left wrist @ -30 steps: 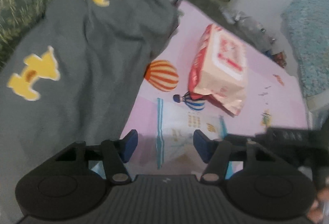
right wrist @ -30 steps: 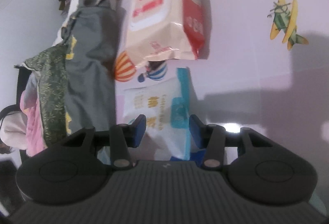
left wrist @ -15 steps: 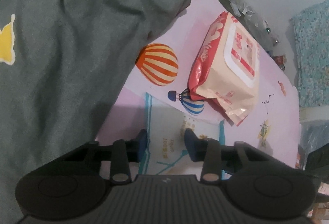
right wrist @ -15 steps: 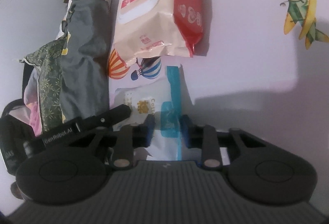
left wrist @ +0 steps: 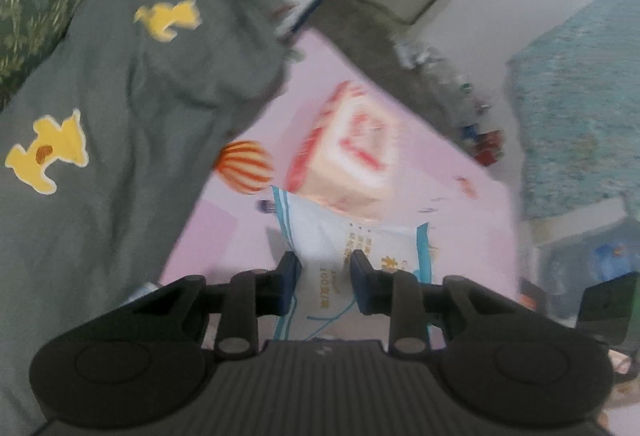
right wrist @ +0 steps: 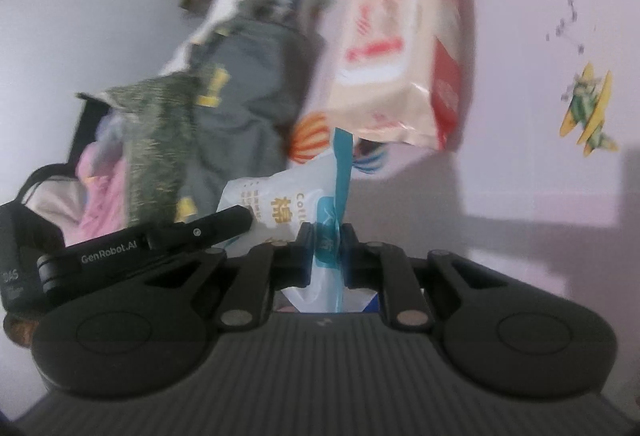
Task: Organize soft objects
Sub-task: 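Carry the cotton-pad bag with the right gripper into the cardboard box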
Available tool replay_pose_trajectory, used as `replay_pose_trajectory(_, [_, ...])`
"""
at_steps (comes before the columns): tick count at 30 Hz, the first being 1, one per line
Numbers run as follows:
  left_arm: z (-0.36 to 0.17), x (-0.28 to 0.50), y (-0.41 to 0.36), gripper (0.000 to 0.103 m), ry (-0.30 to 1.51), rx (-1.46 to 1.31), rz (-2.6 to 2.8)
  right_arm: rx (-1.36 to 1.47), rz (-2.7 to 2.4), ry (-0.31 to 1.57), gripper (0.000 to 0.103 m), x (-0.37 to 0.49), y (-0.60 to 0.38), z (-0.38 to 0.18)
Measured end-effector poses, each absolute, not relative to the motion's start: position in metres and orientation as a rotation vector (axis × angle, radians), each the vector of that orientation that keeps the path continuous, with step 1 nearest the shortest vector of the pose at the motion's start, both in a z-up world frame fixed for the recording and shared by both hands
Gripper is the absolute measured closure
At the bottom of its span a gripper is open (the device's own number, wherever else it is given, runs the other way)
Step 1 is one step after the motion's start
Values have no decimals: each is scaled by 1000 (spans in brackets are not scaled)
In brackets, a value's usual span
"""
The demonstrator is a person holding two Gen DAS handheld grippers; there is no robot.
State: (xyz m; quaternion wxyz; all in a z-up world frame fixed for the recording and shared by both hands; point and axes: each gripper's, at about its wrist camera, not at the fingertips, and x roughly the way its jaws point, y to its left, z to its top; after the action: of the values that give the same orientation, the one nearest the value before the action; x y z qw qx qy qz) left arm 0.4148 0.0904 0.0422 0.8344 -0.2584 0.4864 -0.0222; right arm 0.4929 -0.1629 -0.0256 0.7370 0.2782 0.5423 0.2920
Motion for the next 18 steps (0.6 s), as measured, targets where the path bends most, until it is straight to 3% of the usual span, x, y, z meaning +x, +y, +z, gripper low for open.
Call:
replay_pose_trajectory(8, [104,359,-17,75,948,-461,-297,637,618,984,92,397,-278,46])
replay_pose_trajectory(13, [104,332,-114,73,971,-372,-455,660,469,916,92,326,-376,61])
replay_pose_trajectory(18, [77,329,-206,72,1073,-302,-572,770,266,887,92,255,-462,40])
